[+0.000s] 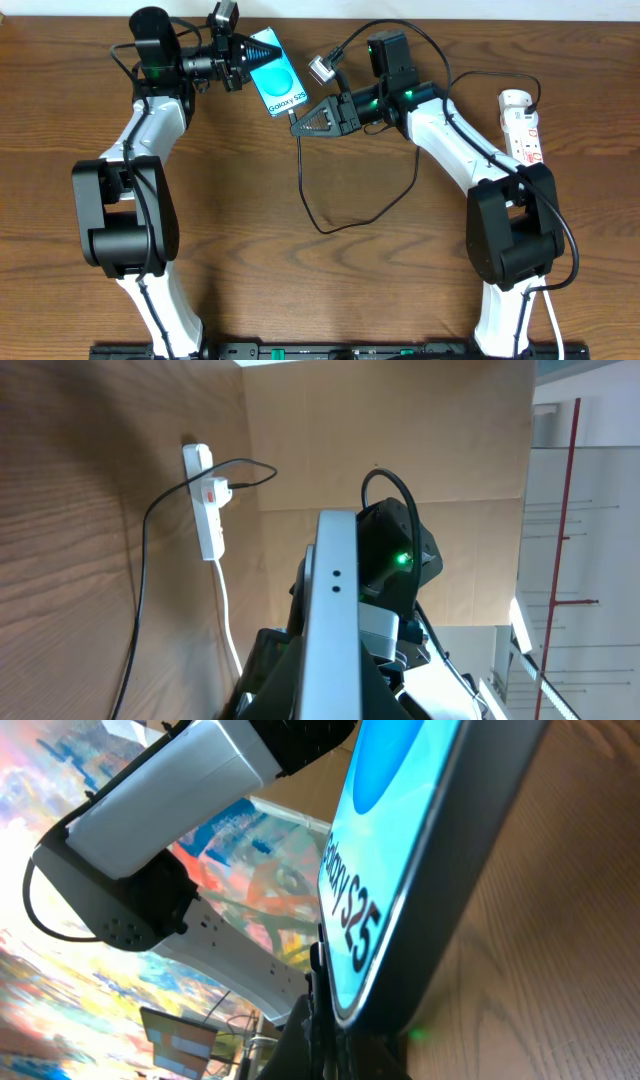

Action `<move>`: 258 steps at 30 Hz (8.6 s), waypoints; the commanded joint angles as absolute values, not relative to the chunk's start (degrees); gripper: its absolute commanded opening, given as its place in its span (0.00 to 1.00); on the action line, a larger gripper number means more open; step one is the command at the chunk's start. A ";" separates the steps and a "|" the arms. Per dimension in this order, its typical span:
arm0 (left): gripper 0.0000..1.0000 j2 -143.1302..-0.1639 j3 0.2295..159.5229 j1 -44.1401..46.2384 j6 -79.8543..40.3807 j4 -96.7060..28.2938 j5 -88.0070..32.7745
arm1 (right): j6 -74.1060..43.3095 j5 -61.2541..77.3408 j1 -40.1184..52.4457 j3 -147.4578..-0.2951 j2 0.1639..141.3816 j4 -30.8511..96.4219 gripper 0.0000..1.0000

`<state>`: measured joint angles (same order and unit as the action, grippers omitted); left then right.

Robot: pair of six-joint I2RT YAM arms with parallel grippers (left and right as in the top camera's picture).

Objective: Plug charger to phone and switch on socket

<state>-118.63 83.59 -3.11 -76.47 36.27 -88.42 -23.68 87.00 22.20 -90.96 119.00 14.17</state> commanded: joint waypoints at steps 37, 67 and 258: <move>0.07 -118.19 84.60 -2.92 -75.75 36.29 -90.11 | -24.36 87.35 21.71 -90.94 119.39 14.81 0.01; 0.07 -118.19 84.60 -3.51 -75.70 36.32 -90.11 | -24.47 85.41 21.71 -90.94 119.39 16.08 0.01; 0.07 -118.19 84.60 -1.85 -70.50 36.32 -90.08 | -36.71 82.19 20.93 -90.96 119.39 7.92 0.01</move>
<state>-118.63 83.59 -2.52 -71.75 36.07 -86.02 -34.81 84.14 21.93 -90.41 119.00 9.10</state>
